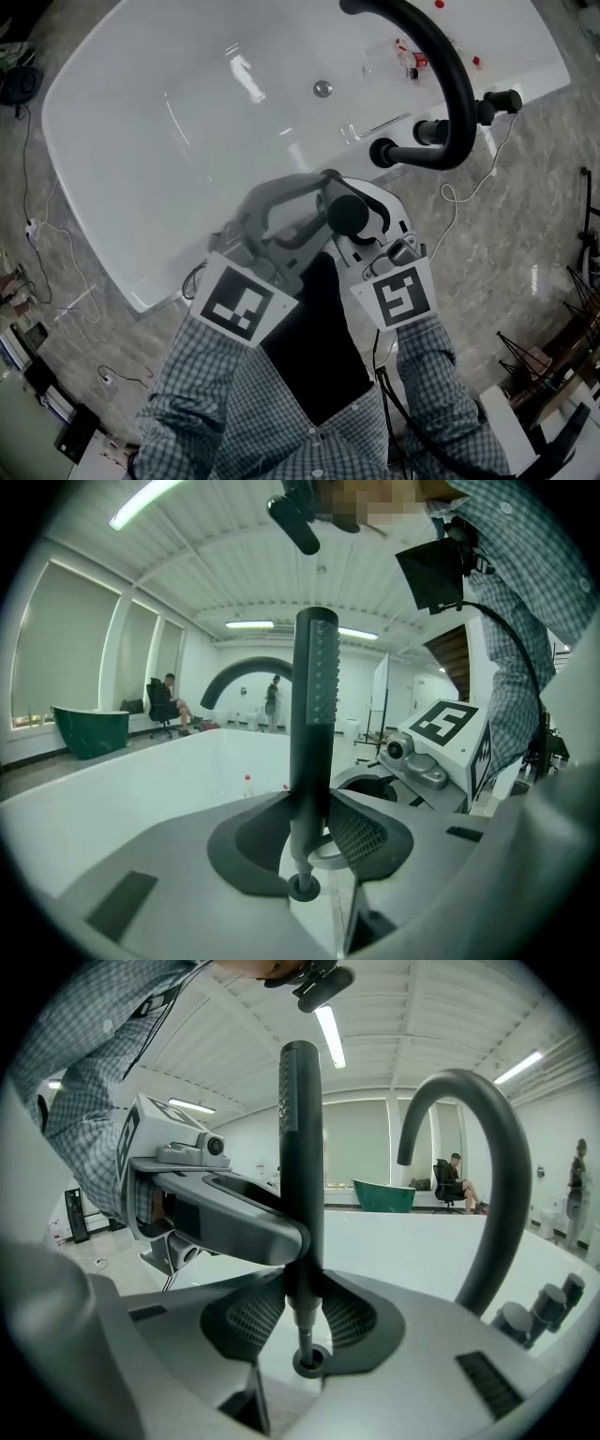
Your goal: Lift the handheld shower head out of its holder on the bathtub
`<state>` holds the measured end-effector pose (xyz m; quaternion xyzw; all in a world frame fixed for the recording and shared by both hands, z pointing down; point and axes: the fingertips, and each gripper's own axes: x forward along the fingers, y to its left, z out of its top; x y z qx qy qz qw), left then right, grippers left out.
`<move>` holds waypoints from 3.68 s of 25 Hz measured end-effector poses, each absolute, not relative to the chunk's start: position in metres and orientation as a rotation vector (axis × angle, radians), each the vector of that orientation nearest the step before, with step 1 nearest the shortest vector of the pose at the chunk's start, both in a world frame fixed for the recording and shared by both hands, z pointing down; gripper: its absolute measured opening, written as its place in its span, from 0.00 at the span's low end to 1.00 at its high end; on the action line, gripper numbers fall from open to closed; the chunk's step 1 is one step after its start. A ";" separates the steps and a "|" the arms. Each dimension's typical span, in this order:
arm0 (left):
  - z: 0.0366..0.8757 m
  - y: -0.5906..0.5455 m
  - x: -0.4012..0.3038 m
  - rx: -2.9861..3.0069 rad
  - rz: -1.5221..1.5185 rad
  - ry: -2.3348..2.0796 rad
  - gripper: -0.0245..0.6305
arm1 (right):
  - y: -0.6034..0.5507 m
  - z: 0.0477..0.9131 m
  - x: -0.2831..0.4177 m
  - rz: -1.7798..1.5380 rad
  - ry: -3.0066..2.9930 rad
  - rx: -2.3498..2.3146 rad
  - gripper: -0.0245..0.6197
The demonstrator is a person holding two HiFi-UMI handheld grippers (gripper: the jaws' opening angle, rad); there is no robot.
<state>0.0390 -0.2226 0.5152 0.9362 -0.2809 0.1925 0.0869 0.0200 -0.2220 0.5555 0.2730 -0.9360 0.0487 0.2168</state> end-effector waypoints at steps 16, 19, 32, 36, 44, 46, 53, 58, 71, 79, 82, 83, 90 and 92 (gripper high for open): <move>0.419 -0.211 0.037 2.859 0.545 -0.817 0.23 | -0.214 0.455 0.017 0.093 -2.642 0.850 0.23; 0.397 -0.208 0.038 2.888 0.554 -0.802 0.23 | -0.213 0.433 0.017 0.073 -2.646 0.856 0.23; 0.308 -0.195 0.041 2.945 0.518 -0.810 0.23 | -0.203 0.341 0.019 0.035 -2.683 0.914 0.23; 0.284 -0.189 0.046 2.964 0.521 -0.817 0.23 | -0.198 0.314 0.024 0.015 -2.702 0.928 0.23; 0.240 -0.182 0.048 3.027 0.501 -0.802 0.23 | -0.193 0.270 0.025 -0.014 -2.732 0.960 0.23; 0.228 -0.177 0.049 3.037 0.482 -0.808 0.23 | -0.188 0.257 0.026 -0.016 -2.745 0.970 0.23; 0.190 -0.165 0.048 3.073 0.457 -0.801 0.23 | -0.177 0.220 0.025 -0.025 -2.761 0.996 0.23; 0.164 -0.157 0.048 3.111 0.453 -0.783 0.23 | -0.170 0.193 0.025 -0.021 -2.772 0.995 0.23; 0.107 -0.163 0.054 3.174 0.292 -0.782 0.23 | -0.176 0.136 0.034 -0.102 -2.813 1.027 0.23; 0.075 -0.163 0.054 3.198 0.257 -0.789 0.23 | -0.175 0.109 0.038 -0.093 -2.831 1.035 0.23; 0.068 -0.162 0.052 3.221 0.291 -0.796 0.23 | -0.173 0.105 0.036 -0.097 -2.839 1.025 0.23; 0.066 -0.161 0.052 3.229 0.304 -0.800 0.23 | -0.173 0.103 0.035 -0.100 -2.846 1.027 0.23; 0.061 -0.161 0.051 3.244 0.319 -0.812 0.23 | -0.174 0.098 0.034 -0.105 -2.865 1.035 0.23; 0.061 -0.161 0.051 3.242 0.324 -0.817 0.23 | -0.174 0.098 0.033 -0.101 -2.870 1.029 0.23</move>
